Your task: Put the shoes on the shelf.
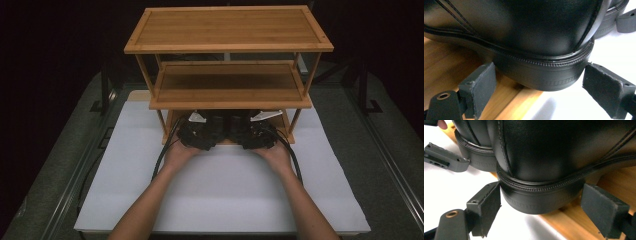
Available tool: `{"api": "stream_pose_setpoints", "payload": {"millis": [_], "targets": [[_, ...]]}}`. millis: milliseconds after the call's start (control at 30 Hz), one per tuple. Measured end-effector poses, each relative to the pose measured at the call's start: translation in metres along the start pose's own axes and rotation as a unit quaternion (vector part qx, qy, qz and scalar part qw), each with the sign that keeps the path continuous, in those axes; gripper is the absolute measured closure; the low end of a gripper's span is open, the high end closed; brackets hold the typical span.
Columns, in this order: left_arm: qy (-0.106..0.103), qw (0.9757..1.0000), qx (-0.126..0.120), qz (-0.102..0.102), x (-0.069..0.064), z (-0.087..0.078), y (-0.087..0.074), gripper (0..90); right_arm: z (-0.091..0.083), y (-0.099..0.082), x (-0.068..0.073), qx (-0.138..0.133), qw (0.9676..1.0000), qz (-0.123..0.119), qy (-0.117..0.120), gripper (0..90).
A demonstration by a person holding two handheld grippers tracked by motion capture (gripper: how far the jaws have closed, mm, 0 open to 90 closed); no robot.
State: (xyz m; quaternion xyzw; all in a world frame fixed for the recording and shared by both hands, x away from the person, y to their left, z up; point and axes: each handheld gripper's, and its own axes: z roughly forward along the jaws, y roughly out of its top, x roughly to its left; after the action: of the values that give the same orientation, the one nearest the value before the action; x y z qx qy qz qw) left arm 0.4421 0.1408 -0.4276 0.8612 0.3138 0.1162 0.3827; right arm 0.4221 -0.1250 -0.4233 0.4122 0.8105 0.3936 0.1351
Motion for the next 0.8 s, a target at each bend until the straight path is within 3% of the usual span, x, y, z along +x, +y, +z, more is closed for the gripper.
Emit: {"api": "stream_pose_setpoints", "payload": {"millis": [67,100,467,600,800], "targets": [[0.000,1.0000,-0.001,0.001,0.001,0.001,0.001,11.7,0.000,0.001,-0.001,0.006,0.9999,0.015,0.003,16.9],[0.004,1.0000,-0.001,0.003,0.002,0.003,0.002,11.7,0.002,0.001,-0.005,-0.007,1.0000,-0.007,-0.002,16.9],[0.020,0.9996,0.021,0.004,0.004,0.015,0.000,11.6,0.012,0.000,-0.008,0.003,0.9997,-0.017,-0.019,16.9],[0.022,0.9992,0.032,0.010,0.004,0.023,-0.001,11.6,0.020,-0.003,-0.006,0.019,0.9991,-0.024,-0.030,16.9],[0.024,0.9993,0.028,0.003,0.005,0.026,-0.003,11.5,0.022,-0.005,-0.009,0.017,0.9995,-0.015,-0.024,16.8]]}}
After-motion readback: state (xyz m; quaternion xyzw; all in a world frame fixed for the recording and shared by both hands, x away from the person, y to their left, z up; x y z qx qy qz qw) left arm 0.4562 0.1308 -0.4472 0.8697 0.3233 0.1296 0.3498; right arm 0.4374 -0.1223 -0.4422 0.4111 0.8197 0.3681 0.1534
